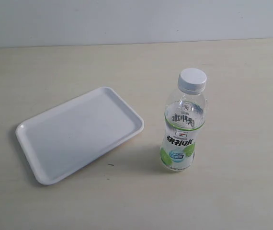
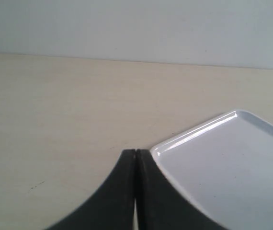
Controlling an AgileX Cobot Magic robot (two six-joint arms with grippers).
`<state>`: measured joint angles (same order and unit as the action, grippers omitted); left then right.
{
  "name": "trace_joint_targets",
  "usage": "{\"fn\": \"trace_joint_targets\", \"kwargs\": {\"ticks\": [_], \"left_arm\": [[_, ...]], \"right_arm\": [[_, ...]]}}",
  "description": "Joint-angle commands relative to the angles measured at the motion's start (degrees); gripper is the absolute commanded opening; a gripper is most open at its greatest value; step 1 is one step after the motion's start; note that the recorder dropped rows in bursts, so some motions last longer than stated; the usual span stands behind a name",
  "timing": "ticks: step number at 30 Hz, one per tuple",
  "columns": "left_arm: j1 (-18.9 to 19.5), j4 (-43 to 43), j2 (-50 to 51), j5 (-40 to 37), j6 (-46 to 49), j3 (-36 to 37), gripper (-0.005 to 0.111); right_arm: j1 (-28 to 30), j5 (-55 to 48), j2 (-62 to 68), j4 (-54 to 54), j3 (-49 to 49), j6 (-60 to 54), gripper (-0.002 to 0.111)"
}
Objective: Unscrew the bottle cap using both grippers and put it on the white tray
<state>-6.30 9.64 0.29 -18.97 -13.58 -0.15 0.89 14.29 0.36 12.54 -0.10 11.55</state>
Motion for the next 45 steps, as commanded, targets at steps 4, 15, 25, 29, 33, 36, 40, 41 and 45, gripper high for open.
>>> {"fn": "trace_joint_targets", "kwargs": {"ticks": [4,15,25,29,33,36,40,41,45], "left_arm": [[-0.31,0.18,-0.29,0.25,-0.13,0.15,0.0],[-0.31,0.18,-0.29,0.25,-0.13,0.15,0.0],[-0.31,0.18,-0.29,0.25,-0.13,0.15,0.0],[-0.31,0.18,-0.29,0.25,-0.13,0.15,0.0],[-0.31,0.18,-0.29,0.25,-0.13,0.15,0.0],[-0.31,0.18,-0.29,0.25,-0.13,0.15,0.0],[-0.31,0.18,-0.29,0.25,-0.13,0.15,0.0],[-0.31,0.18,-0.29,0.25,-0.13,0.15,0.0],[-0.31,0.18,-0.29,0.25,-0.13,0.15,0.0]], "right_arm": [[-0.22,-12.09,-0.36,0.03,0.1,0.15,0.074],[-0.22,0.2,13.68,-40.57,-5.4,34.35,0.074],[-0.22,25.13,46.18,-95.01,-4.28,60.66,0.077],[-0.22,27.14,50.11,-94.07,-4.28,58.23,0.08],[-0.22,26.62,53.01,-89.34,-4.28,53.72,0.083],[-0.22,26.23,55.62,-84.71,-4.28,48.21,0.086],[-0.22,26.53,60.33,-80.95,-4.28,43.76,0.088],[-0.22,26.91,61.62,-80.7,-4.28,43.35,0.088],[-0.22,29.76,66.07,-79.88,-4.28,40.24,0.088]]}}
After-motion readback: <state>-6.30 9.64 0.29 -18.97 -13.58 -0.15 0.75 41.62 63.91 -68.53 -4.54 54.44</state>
